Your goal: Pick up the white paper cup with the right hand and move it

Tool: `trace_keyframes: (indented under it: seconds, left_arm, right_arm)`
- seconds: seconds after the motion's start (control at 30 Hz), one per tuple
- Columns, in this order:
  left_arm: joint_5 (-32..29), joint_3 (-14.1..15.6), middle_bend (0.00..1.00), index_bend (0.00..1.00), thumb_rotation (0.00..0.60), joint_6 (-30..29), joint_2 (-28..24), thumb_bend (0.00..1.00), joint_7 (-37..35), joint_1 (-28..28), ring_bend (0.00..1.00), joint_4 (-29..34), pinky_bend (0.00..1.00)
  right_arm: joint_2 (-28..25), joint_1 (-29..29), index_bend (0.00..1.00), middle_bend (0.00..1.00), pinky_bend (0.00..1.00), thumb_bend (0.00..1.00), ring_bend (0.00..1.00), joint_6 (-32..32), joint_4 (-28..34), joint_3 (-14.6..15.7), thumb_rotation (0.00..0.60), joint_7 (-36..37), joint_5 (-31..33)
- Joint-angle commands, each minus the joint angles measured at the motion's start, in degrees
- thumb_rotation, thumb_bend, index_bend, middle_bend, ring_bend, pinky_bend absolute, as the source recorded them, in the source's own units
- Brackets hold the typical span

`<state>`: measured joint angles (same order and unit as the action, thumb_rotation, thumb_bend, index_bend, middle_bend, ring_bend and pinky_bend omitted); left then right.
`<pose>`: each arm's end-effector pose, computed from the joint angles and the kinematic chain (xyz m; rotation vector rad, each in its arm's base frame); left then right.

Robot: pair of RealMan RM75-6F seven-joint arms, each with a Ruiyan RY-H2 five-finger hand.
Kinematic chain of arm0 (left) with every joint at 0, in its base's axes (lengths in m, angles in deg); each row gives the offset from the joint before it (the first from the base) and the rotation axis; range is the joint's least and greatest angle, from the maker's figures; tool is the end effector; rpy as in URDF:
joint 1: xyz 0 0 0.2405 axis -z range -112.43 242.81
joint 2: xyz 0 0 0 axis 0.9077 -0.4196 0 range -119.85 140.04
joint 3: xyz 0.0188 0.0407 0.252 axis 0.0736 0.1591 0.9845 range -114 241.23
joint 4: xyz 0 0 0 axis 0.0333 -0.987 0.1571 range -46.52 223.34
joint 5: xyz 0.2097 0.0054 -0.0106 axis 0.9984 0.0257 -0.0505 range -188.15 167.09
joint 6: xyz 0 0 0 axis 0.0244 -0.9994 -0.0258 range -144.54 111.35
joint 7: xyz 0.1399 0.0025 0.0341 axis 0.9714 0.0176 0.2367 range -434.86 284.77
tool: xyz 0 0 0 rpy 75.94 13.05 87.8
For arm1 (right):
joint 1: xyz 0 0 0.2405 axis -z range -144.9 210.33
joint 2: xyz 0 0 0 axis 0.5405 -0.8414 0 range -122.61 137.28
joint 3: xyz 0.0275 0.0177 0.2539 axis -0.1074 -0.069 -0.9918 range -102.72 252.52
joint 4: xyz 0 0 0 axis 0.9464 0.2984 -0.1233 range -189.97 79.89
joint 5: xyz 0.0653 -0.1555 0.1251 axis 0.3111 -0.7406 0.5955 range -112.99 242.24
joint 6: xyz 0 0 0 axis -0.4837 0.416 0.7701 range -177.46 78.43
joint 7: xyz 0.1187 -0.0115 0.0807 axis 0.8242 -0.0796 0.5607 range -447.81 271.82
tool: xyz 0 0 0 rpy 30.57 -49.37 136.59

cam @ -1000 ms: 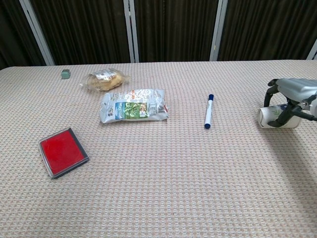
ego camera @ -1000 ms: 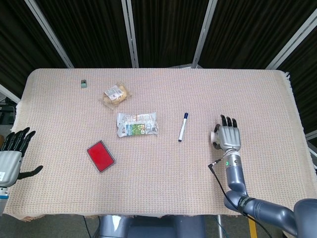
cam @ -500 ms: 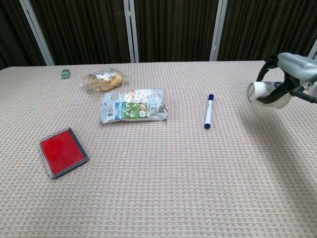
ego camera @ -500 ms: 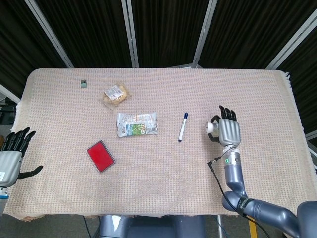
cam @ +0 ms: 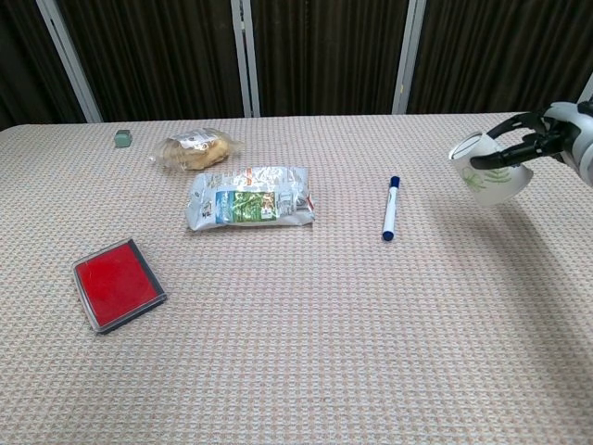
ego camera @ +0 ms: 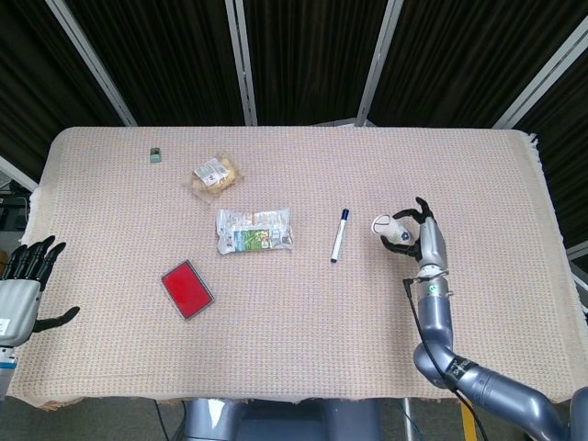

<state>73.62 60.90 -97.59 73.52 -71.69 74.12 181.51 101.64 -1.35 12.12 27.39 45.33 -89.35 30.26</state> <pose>-0.3041 0.2021 0.1537 -1.4584 -0.8815 -0.8580 -0.2081 -0.3720 0.0186 0.8074 -1.6858 1.1883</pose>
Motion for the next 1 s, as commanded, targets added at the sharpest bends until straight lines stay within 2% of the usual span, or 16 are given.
trace_keyframes:
  seconds: [0.03, 0.17, 0.33, 0.8, 0.9, 1.0]
  left_arm:
    - [0.0, -0.01, 0.0, 0.0, 0.6, -0.02, 0.0, 0.1, 0.04, 0.0, 0.0, 0.0, 0.0]
    - [-0.01, 0.0, 0.0, 0.0, 0.6, -0.06, 0.03, 0.1, 0.06, -0.02, 0.0, -0.01, 0.0]
    - [-0.02, -0.01, 0.0, 0.0, 0.6, -0.04, 0.03, 0.1, -0.02, -0.02, 0.0, -0.04, 0.0]
    - [0.0, 0.01, 0.0, 0.0, 0.6, -0.07, -0.02, 0.1, -0.02, -0.04, 0.0, 0.0, 0.0]
    - [-0.02, 0.02, 0.0, 0.0, 0.6, -0.08, -0.01, 0.1, 0.03, -0.05, 0.0, 0.04, 0.0]
    - [-0.02, 0.02, 0.0, 0.0, 0.6, -0.07, -0.01, 0.1, 0.04, -0.05, 0.0, 0.06, 0.0]
  right_arm:
    - [1.5, 0.44, 0.44, 0.01, 0.0, 0.11, 0.0, -0.15, -1.41, 0.09, 0.6, 1.52, 0.67]
    - [3.89, 0.37, 0.44, 0.01, 0.0, 0.11, 0.0, 1.26, -3.58, 1.32, 0.6, 1.85, -0.85]
    - [5.36, 0.18, 0.44, 0.01, 0.0, 0.11, 0.0, 1.67, -4.97, 1.44, 0.6, 1.47, -0.69]
    - [5.32, 1.36, 0.41, 0.0, 0.0, 0.13, 0.0, 2.84, -7.12, 1.44, 0.6, -2.78, 2.82]
    - [5.1, 1.69, 0.37, 0.0, 0.0, 0.13, 0.0, 3.2, -7.14, 1.25, 0.6, -3.46, 3.33]
    - [4.64, 2.23, 0.28, 0.0, 0.0, 0.13, 0.0, 3.51, -6.61, 1.26, 0.6, -3.87, 3.43]
